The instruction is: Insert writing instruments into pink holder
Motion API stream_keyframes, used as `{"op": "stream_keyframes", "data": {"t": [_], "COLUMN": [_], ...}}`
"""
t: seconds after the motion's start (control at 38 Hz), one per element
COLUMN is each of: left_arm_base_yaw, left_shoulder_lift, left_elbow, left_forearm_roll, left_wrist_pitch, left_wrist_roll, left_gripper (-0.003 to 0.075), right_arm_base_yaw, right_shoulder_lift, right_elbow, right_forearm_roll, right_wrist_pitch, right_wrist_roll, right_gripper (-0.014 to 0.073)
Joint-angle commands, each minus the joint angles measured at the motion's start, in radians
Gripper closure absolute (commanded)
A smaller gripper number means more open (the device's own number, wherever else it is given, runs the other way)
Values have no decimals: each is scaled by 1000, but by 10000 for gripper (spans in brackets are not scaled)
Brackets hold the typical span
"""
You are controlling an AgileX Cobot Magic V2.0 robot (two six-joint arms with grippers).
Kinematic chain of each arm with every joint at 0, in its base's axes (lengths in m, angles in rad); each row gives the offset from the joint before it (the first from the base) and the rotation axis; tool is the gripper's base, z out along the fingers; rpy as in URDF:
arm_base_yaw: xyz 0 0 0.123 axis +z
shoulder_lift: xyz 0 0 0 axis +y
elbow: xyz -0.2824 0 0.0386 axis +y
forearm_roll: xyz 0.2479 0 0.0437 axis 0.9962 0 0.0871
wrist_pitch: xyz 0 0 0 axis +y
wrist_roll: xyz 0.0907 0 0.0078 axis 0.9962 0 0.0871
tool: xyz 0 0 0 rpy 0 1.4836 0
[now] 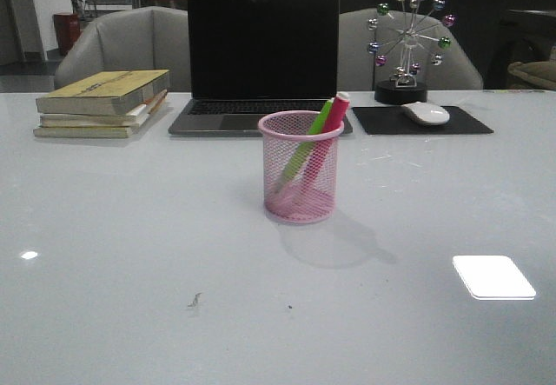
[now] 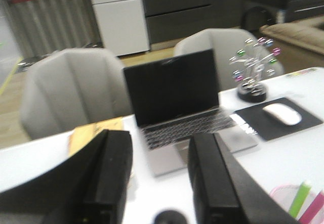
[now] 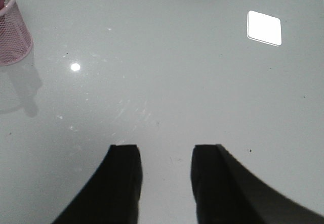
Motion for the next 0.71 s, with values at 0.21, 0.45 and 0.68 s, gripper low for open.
{"op": "stream_keyframes", "data": {"t": [0.21,0.45,0.68], "left_arm_base_yaw": [97,97,97], "left_shoulder_lift": [-338,-481,-491], "left_elbow": [337,514,518], "left_forearm_roll": [-17,-50,-50], "left_wrist_pitch": [-51,-67,-95], "left_wrist_roll": [-8,-12,-12], "left_gripper": [391,391,391], "right_arm_base_yaw": [-6,-6,-6], "right_shoulder_lift": [-11,-11,-11], "right_elbow": [-27,-27,-27], "right_forearm_roll": [-34,-34,-33], "right_wrist_pitch": [-75,-74,-74], "right_wrist_roll": [0,0,0], "right_gripper": [223,223,223]}}
